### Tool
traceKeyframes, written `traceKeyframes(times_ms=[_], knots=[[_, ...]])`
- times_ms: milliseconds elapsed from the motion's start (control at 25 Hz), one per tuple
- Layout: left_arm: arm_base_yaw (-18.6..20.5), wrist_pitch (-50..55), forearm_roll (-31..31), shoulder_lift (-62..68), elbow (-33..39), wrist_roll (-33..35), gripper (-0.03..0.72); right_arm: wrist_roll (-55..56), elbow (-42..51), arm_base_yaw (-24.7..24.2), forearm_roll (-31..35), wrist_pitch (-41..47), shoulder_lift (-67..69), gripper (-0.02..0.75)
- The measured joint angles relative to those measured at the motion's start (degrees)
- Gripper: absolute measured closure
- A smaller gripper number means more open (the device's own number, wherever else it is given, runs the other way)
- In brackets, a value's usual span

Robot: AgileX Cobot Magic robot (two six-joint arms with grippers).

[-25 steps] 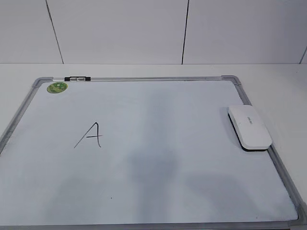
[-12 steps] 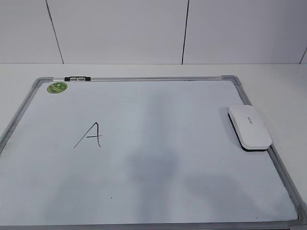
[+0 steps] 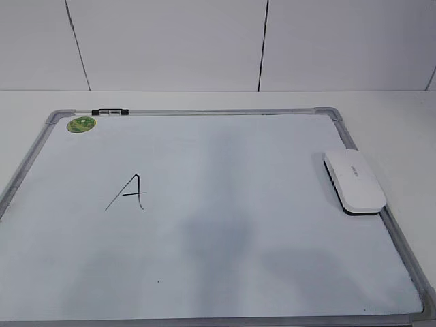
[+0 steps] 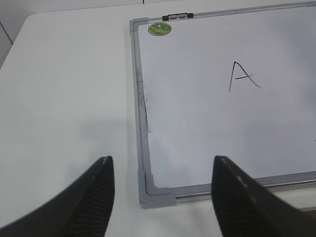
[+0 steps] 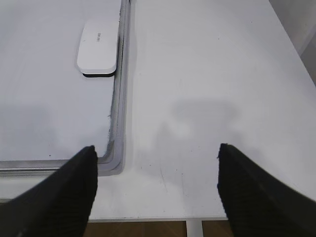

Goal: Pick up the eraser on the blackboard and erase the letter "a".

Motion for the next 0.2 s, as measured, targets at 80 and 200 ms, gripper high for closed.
traceKeyframes(times_ms=[80, 200], knots=[[0.0, 0.0, 0.0, 0.0, 0.0, 0.0, 0.237, 0.0, 0.0, 0.0, 0.0, 0.0, 0.0, 0.149], [0.0, 0.0, 0.0, 0.0, 0.0, 0.0, 0.237, 0.0, 0.0, 0.0, 0.0, 0.0, 0.0, 0.149]])
